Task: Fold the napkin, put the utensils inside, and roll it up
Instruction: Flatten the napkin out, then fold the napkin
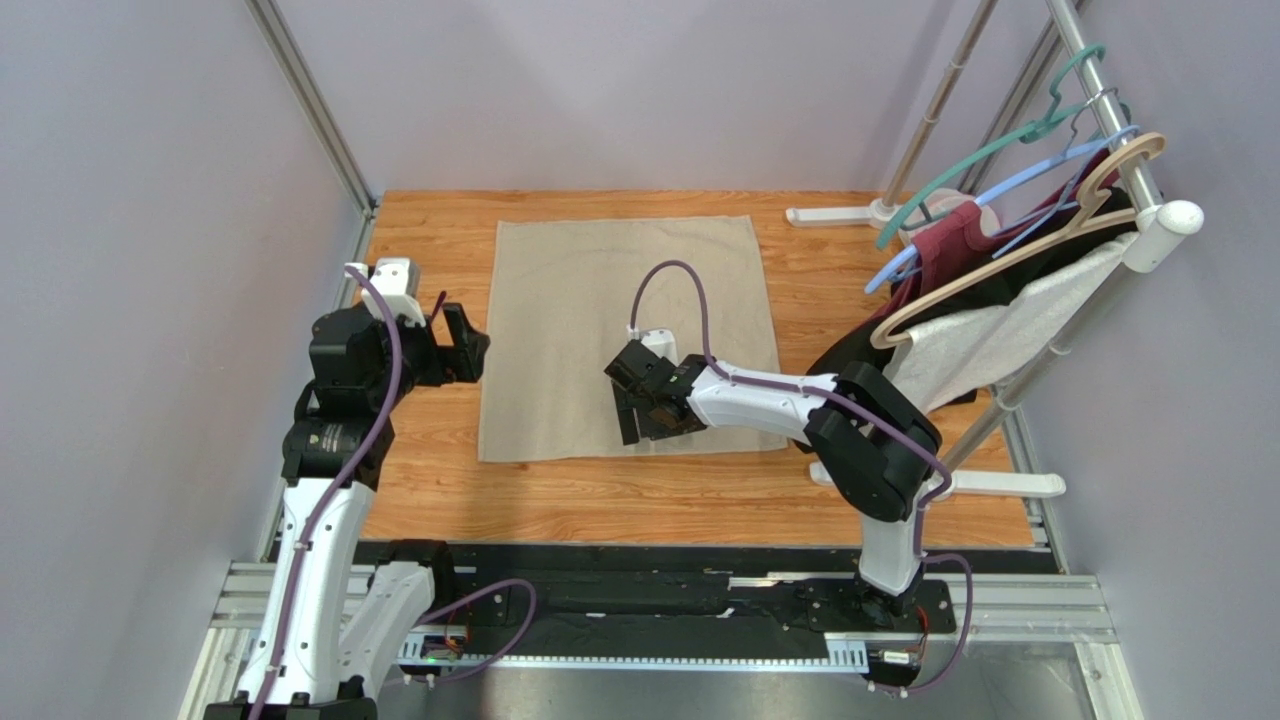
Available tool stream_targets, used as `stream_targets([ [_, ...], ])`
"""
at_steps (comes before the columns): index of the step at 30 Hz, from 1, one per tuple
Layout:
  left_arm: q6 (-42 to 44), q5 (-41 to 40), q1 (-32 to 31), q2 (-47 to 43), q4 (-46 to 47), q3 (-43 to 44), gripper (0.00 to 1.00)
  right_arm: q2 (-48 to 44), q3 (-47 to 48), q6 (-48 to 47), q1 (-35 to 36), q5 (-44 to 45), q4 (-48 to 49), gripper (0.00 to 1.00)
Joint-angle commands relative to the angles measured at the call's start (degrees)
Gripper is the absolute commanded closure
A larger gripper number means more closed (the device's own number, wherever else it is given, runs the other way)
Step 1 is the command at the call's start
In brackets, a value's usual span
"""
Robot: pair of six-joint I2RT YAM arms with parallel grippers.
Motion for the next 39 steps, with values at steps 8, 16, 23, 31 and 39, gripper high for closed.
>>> stream_targets([
  [8, -3.0, -12.0, -0.1, 1.3, -1.9, 3.2, 0.01, -11.8, -0.9, -15.6, 5.3, -5.6, 5.2, 0.23],
  [16, -4.8, -34.9, 3.2, -3.8, -3.6, 3.2, 0.01, -5.1, 6.2, -18.7, 8.2, -23.5, 19.2, 0.3],
  [23, -5.2, -33.6, 6.5, -2.8, -2.9, 3.2, 0.01, 6.7, 16.9, -21.7, 14.2, -24.1, 24.8, 0.35],
  [31, -5.6, -30.3, 6.7, -2.6, -2.7, 3.0, 0.01, 16.0, 21.2, -26.5, 17.4, -19.5, 30.7, 0.5],
  [39, -5.8, -27.7, 6.7, -2.2, -2.5, 3.0, 0.01, 20.1, 22.7, -30.5, 18.3, -11.8, 35.2, 0.52],
])
